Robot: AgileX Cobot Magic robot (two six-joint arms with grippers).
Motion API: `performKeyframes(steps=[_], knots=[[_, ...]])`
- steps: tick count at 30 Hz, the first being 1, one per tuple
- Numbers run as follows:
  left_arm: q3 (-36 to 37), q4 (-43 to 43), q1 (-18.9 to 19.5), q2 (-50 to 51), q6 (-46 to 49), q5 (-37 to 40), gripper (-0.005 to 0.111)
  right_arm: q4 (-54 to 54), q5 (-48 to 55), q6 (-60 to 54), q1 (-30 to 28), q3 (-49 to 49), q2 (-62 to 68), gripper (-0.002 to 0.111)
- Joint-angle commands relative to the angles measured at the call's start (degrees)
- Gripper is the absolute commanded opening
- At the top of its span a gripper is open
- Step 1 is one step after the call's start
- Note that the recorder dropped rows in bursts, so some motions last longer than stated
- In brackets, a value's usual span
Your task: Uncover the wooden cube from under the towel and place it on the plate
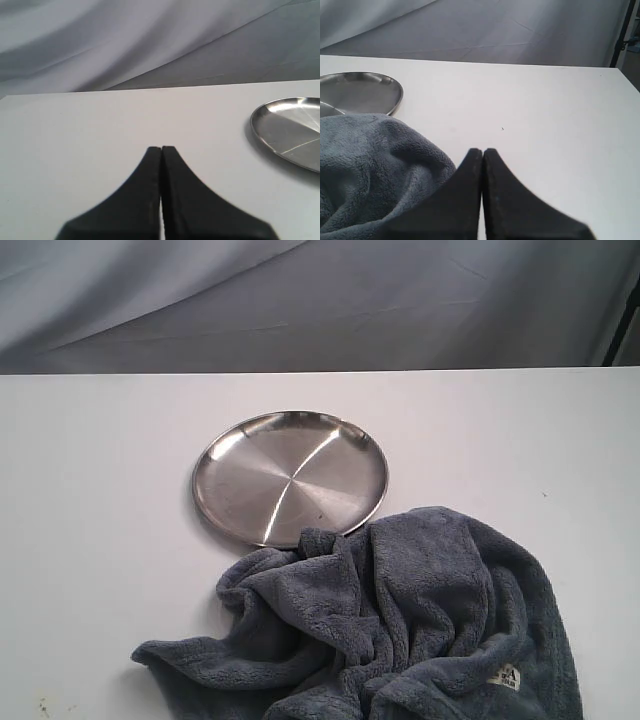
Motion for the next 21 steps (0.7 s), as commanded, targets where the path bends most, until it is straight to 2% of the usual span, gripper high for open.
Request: performKeyframes(steps=[1,21], knots=[[0.29,-0.48,0.1,-0.13,0.06,-0.12,0.0,-0.01,-1.01,0.05,-0.37,0.2,-0.22,0.0],[0.29,-0.48,0.1,-0.13,0.06,-0.12,0.0,-0.55,-1.53,0.05,-0.36,0.2,-0.22,0.0]])
